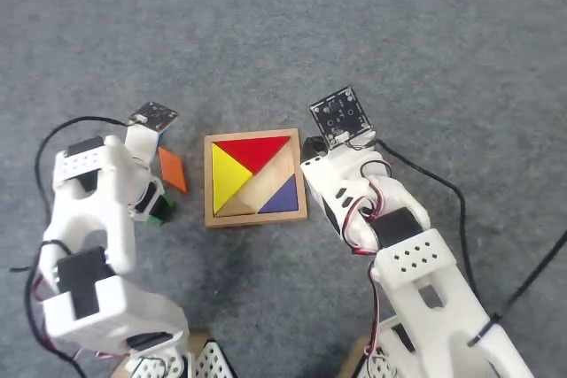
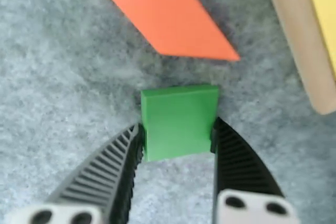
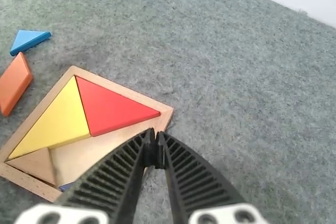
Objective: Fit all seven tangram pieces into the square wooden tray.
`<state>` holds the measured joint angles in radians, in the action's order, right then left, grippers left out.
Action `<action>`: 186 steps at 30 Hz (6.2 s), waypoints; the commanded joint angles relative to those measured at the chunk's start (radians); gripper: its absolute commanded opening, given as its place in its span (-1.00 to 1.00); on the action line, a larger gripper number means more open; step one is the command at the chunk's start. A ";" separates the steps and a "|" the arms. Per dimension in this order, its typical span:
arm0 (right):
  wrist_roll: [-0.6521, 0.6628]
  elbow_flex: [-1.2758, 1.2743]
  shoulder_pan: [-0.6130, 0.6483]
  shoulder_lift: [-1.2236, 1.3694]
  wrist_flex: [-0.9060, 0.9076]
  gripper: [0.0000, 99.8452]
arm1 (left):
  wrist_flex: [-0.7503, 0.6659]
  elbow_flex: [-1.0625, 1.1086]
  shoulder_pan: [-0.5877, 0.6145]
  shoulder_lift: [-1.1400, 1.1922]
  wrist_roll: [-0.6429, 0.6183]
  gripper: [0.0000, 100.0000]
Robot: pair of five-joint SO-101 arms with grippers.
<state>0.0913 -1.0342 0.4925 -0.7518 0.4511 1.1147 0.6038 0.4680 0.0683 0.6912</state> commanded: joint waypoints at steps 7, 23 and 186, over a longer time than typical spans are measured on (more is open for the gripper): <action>0.009 0.040 -0.013 0.002 -0.010 -0.98 | 0.000 -0.001 -0.009 -0.054 -0.031 -0.61; 0.009 0.040 -0.013 0.002 -0.010 -0.98 | -0.003 -0.005 -0.011 -0.054 -0.029 -0.68; 0.011 0.040 -0.035 -0.008 -0.010 -0.98 | -0.023 0.147 -0.103 -0.160 0.069 -0.84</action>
<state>0.0913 -1.0342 0.4695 -0.7518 0.4511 1.0794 0.7465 0.3759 -0.0775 0.7725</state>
